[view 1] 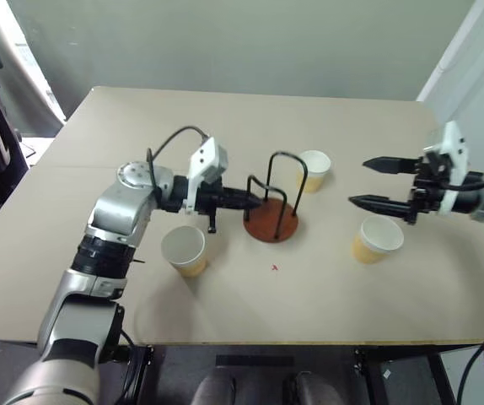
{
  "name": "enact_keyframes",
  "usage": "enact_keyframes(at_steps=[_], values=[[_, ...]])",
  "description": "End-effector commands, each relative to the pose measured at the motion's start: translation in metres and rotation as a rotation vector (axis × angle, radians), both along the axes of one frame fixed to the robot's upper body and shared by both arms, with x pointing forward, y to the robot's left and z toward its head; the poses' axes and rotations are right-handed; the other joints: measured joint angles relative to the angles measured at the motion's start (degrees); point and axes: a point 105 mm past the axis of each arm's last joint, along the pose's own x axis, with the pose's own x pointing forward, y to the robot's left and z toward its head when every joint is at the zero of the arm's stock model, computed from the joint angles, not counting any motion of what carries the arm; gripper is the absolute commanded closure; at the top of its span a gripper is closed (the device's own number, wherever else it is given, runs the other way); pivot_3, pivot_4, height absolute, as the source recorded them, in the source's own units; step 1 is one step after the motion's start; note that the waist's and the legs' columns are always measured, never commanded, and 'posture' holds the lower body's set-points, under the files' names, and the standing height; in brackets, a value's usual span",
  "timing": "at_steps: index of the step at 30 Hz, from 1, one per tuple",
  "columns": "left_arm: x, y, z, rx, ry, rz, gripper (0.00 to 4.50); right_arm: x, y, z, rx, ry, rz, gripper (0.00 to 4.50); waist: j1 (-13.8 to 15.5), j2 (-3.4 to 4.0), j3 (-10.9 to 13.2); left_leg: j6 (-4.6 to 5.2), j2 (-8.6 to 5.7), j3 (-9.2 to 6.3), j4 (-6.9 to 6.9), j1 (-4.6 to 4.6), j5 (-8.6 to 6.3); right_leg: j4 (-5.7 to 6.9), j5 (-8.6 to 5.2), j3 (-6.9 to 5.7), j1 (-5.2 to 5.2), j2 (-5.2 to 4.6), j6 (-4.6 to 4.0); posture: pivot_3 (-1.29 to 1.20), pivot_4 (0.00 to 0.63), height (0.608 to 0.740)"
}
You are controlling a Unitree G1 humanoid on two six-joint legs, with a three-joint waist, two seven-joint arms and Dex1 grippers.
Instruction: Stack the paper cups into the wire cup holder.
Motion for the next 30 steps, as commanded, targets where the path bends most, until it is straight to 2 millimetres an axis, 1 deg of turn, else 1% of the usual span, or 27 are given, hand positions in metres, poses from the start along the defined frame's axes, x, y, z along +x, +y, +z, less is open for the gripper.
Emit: enact_keyframes(at_steps=[1, 4, 11, 17, 21, 27, 30], values=[[-0.008, -0.004, 0.006, 0.037, -0.041, -0.067, 4.49, -0.003, -0.013, 0.017, -0.008, -0.068, -0.031, 0.0, -0.04, 0.0, 0.0, 0.0, 0.0, 0.01, 0.01, 0.01, 0.0, -0.01, 0.0, 0.0, -0.01, 0.0, 0.0, 0.0, 0.15, 0.74], [-0.006, -0.01, 0.0, 0.049, -0.045, -0.08, 4.49, -0.004, -0.017, 0.019, -0.009, -0.079, -0.041, 0.0, -0.02, 0.0, 0.0, 0.02, -0.01, 0.02, 0.04, 0.05, 0.01, -0.03, 0.0, 0.04, 0.0, 0.0, 0.0, 0.0, 0.15, 0.74], [-0.004, -0.024, -0.014, 0.04, -0.018, -0.109, 4.49, -0.006, -0.012, 0.016, -0.004, -0.085, -0.036, 0.0, -0.03, 0.0, 0.0, 0.06, -0.01, 0.04, 0.09, 0.04, 0.01, 0.0, 0.01, 0.04, 0.03, -0.01, 0.03, 0.0, 0.15, 0.74], [0.002, -0.028, -0.025, 0.042, -0.006, -0.093, 4.49, -0.007, -0.01, 0.014, -0.005, -0.082, -0.034, 0.0, -0.02, 0.0, 0.0, 0.07, -0.01, 0.05, 0.1, 0.04, 0.01, 0.0, 0.03, 0.04, 0.04, -0.01, 0.05, 0.0, 0.15, 0.74], [0.0, -0.027, -0.032, 0.053, 0.009, -0.103, 3.28, -0.007, -0.009, 0.013, -0.007, -0.079, -0.029, 0.0, 0.0, 0.0, 0.0, 0.08, -0.02, 0.04, 0.1, 0.04, 0.01, 0.0, 0.03, 0.04, 0.04, -0.01, 0.05, 0.0, 0.15, 0.74], [0.0, -0.026, -0.037, 0.055, 0.007, -0.095, 1.09, -0.006, -0.008, 0.014, -0.011, -0.084, -0.027, 0.0, -0.01, 0.0, 0.0, 0.08, -0.02, 0.05, 0.1, 0.04, 0.01, 0.0, 0.03, 0.04, 0.04, -0.01, 0.06, 0.0, 0.15, 0.74], [0.001, -0.025, -0.038, 0.056, -0.008, -0.082, 0.02, -0.004, -0.005, 0.015, -0.007, -0.086, -0.02, 0.0, -0.01, 0.0, 0.0, 0.09, -0.02, 0.05, 0.1, 0.04, 0.01, 0.0, 0.03, 0.04, 0.04, -0.01, 0.06, 0.0, 0.15, 0.74]])
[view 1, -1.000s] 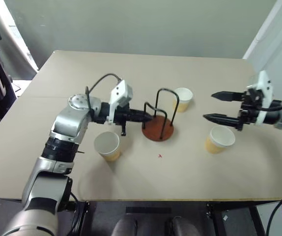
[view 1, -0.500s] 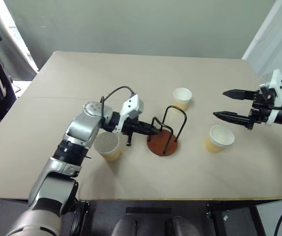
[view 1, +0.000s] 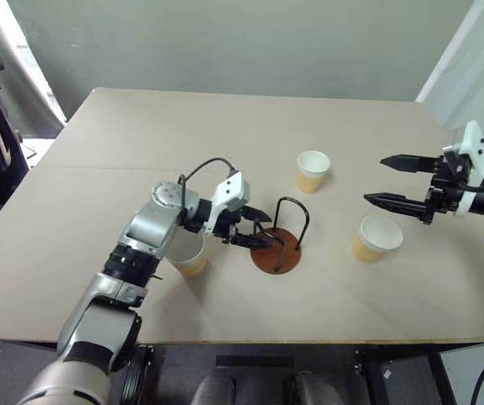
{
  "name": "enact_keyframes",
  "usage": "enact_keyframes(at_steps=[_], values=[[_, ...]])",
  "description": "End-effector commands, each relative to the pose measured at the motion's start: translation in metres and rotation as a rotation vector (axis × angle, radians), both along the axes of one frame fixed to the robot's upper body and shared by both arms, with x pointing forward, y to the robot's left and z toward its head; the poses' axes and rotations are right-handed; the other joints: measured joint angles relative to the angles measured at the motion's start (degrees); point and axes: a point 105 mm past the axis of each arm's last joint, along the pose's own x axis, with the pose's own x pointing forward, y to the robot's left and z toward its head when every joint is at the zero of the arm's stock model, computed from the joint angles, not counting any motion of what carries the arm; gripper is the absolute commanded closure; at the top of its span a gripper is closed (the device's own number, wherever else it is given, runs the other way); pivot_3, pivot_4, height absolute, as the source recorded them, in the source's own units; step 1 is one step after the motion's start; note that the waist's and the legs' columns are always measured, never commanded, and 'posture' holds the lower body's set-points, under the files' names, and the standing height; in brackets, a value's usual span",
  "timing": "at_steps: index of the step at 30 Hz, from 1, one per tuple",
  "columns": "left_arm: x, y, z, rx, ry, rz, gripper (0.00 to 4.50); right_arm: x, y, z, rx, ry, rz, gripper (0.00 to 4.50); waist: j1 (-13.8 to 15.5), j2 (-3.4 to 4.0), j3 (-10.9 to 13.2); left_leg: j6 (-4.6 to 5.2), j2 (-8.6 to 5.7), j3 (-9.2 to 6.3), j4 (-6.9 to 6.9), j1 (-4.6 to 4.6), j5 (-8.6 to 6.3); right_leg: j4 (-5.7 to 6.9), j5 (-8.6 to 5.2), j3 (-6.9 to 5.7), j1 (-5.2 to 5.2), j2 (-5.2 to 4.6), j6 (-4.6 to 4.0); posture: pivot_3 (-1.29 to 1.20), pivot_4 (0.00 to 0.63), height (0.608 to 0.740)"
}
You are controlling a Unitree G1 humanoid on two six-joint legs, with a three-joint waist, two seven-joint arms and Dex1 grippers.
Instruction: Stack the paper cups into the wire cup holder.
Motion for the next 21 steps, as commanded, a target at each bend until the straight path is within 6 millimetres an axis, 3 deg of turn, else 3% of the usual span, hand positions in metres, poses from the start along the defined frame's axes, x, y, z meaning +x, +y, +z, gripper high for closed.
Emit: enact_keyframes(at_steps=[1, 11, 21], values=[[0.0, -0.001, 0.008, -0.014, -0.056, -0.002, 0.02, -0.001, 0.005, 0.016, 0.007, -0.069, 0.017, 0.0, -0.01, 0.0, 0.0, 0.0, 0.0, 0.0, 0.0, 0.0, 0.0, 0.0, 0.0, 0.0, 0.0, 0.0, 0.0, 0.0, 0.15, 0.74], [0.006, 0.004, 0.021, -0.033, -0.118, 0.023, 0.02, 0.024, 0.034, 0.014, 0.02, -0.116, 0.044, 0.0, -0.18, 0.0, 0.0, 0.02, 0.0, -0.02, 0.01, 0.05, 0.0, -0.01, 0.0, 0.0, 0.0, 0.01, 0.0, 0.0, 0.15, 0.74], [0.012, 0.019, 0.03, -0.072, -0.134, 0.089, 0.02, 0.063, 0.069, -0.015, -0.126, -0.191, 0.03, 0.0, -0.25, 0.0, 0.0, 0.02, -0.01, -0.08, 0.0, 0.04, 0.01, -0.01, 0.0, -0.03, -0.06, -0.02, 0.0, 0.0, 0.15, 0.74]])
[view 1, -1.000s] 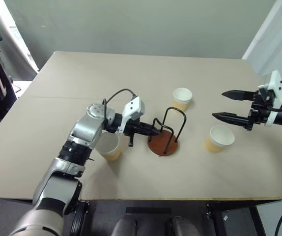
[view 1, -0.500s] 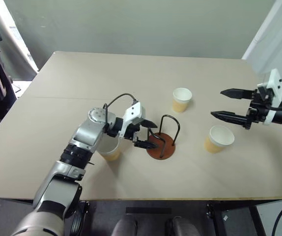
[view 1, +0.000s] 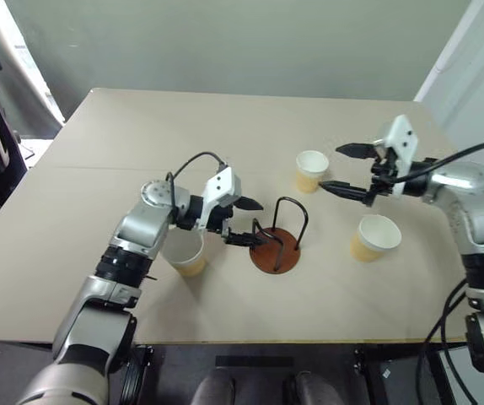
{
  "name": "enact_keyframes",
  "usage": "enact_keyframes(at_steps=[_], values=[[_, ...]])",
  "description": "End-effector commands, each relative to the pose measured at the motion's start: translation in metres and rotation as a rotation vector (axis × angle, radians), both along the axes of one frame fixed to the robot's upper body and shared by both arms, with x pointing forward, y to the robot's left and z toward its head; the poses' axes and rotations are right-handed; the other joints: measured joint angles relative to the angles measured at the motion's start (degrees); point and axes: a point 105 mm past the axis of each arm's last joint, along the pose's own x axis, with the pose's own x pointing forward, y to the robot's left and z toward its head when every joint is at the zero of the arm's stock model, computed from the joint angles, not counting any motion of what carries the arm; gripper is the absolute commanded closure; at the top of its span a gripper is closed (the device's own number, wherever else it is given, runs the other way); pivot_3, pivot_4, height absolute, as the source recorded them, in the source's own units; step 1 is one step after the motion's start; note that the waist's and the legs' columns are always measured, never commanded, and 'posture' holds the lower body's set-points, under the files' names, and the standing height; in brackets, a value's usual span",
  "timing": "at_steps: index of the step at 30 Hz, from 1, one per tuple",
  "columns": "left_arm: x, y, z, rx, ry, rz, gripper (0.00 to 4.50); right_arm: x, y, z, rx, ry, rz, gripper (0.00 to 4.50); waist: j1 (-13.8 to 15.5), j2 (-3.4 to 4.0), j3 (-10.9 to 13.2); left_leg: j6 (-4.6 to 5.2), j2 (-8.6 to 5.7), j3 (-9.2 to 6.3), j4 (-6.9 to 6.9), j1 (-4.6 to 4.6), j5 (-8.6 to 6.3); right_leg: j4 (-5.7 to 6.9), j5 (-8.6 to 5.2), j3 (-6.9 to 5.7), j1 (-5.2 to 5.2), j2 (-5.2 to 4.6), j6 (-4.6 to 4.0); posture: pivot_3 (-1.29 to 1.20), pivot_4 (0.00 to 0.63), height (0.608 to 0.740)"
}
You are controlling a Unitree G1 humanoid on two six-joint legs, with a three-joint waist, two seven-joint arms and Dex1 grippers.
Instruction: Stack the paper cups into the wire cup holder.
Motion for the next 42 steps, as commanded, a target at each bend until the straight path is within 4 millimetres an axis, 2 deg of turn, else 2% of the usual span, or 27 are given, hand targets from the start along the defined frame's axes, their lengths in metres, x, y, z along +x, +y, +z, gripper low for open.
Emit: enact_keyframes(at_steps=[1, 9, 13, 22, 26, 35, 36, 42], values=[[0.002, 0.004, 0.017, -0.042, -0.053, 0.012, 0.02, 0.009, 0.008, 0.002, -0.07, -0.08, 0.001, 0.0, -0.01, 0.0, 0.0, 0.0, 0.01, -0.02, 0.0, 0.0, 0.0, -0.01, 0.0, 0.0, 0.0, -0.02, 0.0, 0.0, 0.15, 0.74], [0.001, 0.006, 0.019, -0.052, -0.057, 0.029, 0.02, 0.032, 0.013, -0.009, -0.215, -0.128, -0.017, 0.0, 0.02, 0.0, 0.0, 0.0, 0.0, -0.04, -0.04, -0.06, 0.0, 0.02, 0.0, -0.03, -0.03, -0.05, -0.01, 0.0, 0.15, 0.74], [-0.001, 0.003, 0.023, -0.057, -0.062, 0.029, 0.02, 0.051, 0.014, -0.013, -0.308, -0.16, -0.055, 0.0, -0.06, 0.0, 0.0, 0.0, 0.01, -0.03, -0.09, -0.05, 0.0, 0.01, 0.0, 0.0, -0.07, -0.06, -0.01, 0.0, 0.15, 0.74], [-0.003, 0.0, 0.026, -0.059, -0.062, 0.032, 0.02, 0.067, 0.016, -0.024, -0.423, -0.173, -0.067, 0.0, 0.22, 0.0, 0.0, 0.0, -0.02, -0.01, -0.2, -0.12, 0.0, 0.03, 0.0, -0.02, -0.09, -0.09, -0.03, 0.0, 0.15, 0.74], [-0.003, 0.0, 0.026, -0.059, -0.061, 0.033, 0.0, 0.071, 0.016, -0.029, -0.454, -0.165, -0.075, 0.91, 0.24, 0.0, 0.0, -0.01, -0.01, 0.0, -0.24, -0.12, -0.01, 0.01, 0.0, -0.02, -0.1, -0.09, -0.03, 0.0, 0.15, 0.74], [-0.003, 0.001, 0.025, -0.054, -0.06, 0.032, 0.0, 0.069, 0.014, -0.03, -0.457, -0.121, -0.042, 4.28, 0.3, 0.0, 0.0, -0.01, -0.01, 0.03, -0.25, -0.12, -0.01, 0.01, 0.0, -0.02, -0.09, -0.1, -0.03, 0.0, 0.15, 0.74], [-0.003, 0.001, 0.025, -0.054, -0.059, 0.032, 0.0, 0.069, 0.013, -0.029, -0.456, -0.12, -0.04, 4.45, 0.3, 0.0, 0.0, -0.01, -0.01, 0.03, -0.25, -0.12, -0.01, 0.01, 0.0, -0.01, -0.09, -0.1, -0.03, 0.0, 0.15, 0.74], [-0.003, 0.002, 0.025, -0.051, -0.058, 0.029, 0.0, 0.062, 0.012, -0.025, -0.428, -0.097, -0.007, 4.45, 0.33, 0.01, 0.0, -0.02, -0.01, 0.04, -0.25, -0.13, -0.01, 0.01, 0.0, -0.01, -0.09, -0.1, -0.03, 0.0, 0.15, 0.74]])
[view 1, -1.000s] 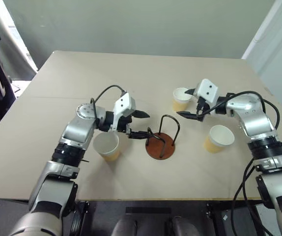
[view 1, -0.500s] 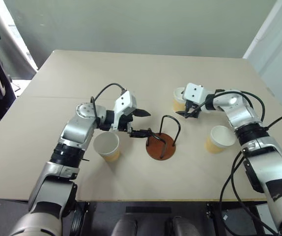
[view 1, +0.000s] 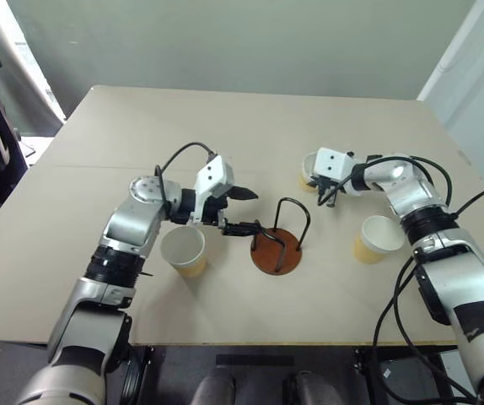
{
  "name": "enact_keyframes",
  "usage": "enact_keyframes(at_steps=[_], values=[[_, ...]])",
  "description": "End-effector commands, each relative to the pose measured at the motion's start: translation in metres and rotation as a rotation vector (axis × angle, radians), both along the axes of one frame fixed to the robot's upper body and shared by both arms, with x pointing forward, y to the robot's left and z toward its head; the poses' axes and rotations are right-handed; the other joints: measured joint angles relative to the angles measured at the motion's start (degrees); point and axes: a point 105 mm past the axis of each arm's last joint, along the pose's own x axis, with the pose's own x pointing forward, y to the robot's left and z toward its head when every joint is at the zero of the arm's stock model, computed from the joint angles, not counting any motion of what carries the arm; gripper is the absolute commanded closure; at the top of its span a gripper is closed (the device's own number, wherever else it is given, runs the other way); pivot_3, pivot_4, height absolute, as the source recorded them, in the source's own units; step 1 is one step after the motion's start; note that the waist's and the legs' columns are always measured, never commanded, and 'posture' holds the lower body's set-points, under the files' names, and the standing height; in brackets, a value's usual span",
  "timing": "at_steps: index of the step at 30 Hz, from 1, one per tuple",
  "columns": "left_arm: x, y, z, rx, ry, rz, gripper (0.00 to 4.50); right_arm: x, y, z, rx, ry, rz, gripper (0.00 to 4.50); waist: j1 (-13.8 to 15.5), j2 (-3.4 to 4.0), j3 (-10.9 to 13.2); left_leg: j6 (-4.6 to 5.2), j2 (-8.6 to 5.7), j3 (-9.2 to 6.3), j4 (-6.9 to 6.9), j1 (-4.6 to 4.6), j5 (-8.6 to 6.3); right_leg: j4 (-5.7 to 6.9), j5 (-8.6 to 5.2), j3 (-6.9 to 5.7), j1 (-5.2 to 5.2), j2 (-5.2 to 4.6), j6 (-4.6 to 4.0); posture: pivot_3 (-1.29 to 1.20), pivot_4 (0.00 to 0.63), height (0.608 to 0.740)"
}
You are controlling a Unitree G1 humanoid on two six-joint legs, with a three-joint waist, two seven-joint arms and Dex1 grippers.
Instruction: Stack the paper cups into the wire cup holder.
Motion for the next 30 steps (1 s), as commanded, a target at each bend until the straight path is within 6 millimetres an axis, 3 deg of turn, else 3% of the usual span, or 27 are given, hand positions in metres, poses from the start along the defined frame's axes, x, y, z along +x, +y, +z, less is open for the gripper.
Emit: enact_keyframes(at_steps=[1, 11, 19, 24, 30], values=[[-0.003, -0.002, 0.012, -0.01, -0.046, -0.023, 0.0, -0.004, 0.001, 0.024, 0.052, -0.039, 0.03, 4.45, 0.01, 0.0, 0.0, 0.0, 0.0, 0.01, 0.0, 0.0, 0.0, 0.0, 0.0, 0.0, 0.0, 0.0, 0.0, 0.0, 0.15, 0.74], [-0.004, 0.011, 0.018, -0.014, -0.027, -0.03, 0.0, -0.062, 0.003, 0.083, 0.228, 0.031, 0.153, 4.45, 0.24, 0.0, 0.0, -0.01, 0.0, 0.04, 0.05, -0.07, 0.01, -0.05, 0.0, -0.04, 0.03, 0.01, 0.0, 0.0, 0.15, 0.74], [-0.01, 0.027, 0.027, -0.016, -0.003, -0.061, 0.0, -0.112, 0.011, 0.119, 0.358, 0.106, 0.229, 4.45, 0.08, 0.0, 0.0, -0.02, 0.01, 0.0, 0.06, -0.03, 0.01, -0.05, 0.0, -0.03, 0.04, 0.03, 0.0, 0.0, 0.15, 0.74], [-0.009, 0.033, 0.038, -0.017, -0.017, -0.068, 0.0, -0.134, 0.021, 0.133, 0.438, 0.168, 0.274, 4.45, 0.03, 0.0, 0.0, -0.01, 0.0, -0.05, 0.09, -0.01, 0.01, -0.09, -0.01, -0.03, 0.05, 0.05, 0.0, 0.0, 0.15, 0.74], [-0.006, 0.027, 0.05, -0.034, -0.042, -0.069, 0.0, -0.153, 0.034, 0.137, 0.48, 0.243, 0.327, 4.45, -0.25, 0.0, 0.0, 0.0, 0.0, -0.1, 0.14, 0.01, 0.02, -0.13, -0.01, -0.04, 0.04, 0.06, 0.01, 0.0, 0.15, 0.74]])
